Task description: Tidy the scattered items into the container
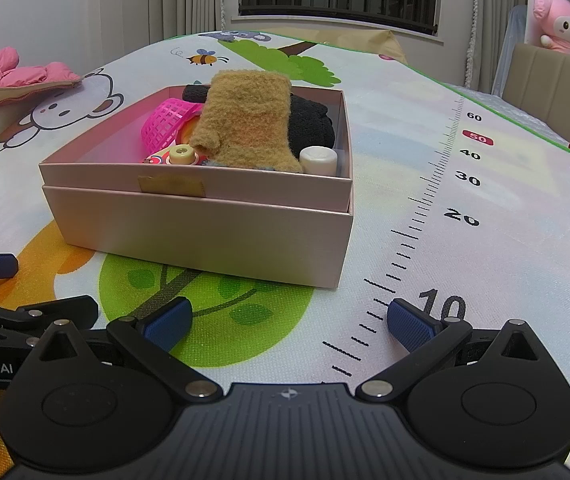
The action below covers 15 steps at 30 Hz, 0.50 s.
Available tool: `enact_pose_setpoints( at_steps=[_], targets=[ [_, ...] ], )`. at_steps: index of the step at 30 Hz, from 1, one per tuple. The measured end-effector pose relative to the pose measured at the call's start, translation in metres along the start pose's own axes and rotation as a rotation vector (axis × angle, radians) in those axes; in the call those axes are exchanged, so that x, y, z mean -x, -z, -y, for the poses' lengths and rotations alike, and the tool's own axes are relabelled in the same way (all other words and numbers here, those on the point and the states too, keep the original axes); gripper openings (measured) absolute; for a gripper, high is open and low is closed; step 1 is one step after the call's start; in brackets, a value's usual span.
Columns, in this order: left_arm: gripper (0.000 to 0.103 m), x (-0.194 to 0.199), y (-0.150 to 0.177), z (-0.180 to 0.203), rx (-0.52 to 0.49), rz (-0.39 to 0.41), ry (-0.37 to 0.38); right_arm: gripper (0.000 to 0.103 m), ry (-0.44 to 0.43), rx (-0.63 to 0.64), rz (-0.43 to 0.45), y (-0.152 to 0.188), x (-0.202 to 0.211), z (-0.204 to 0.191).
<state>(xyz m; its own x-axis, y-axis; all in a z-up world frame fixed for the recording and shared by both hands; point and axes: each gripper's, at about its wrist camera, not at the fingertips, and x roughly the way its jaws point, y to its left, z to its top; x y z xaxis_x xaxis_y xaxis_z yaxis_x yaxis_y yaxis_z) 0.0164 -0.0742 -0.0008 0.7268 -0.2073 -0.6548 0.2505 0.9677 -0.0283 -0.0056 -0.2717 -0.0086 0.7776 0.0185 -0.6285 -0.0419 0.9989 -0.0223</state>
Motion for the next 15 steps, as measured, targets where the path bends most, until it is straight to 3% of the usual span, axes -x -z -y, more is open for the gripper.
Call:
enact_pose_setpoints(
  at_steps=[15],
  targets=[
    [0.103, 0.0012, 0.0027, 0.001, -0.009, 0.019, -0.008, 0.103, 0.001, 0.001, 0.0, 0.0002, -0.0007, -0.0006]
  ],
)
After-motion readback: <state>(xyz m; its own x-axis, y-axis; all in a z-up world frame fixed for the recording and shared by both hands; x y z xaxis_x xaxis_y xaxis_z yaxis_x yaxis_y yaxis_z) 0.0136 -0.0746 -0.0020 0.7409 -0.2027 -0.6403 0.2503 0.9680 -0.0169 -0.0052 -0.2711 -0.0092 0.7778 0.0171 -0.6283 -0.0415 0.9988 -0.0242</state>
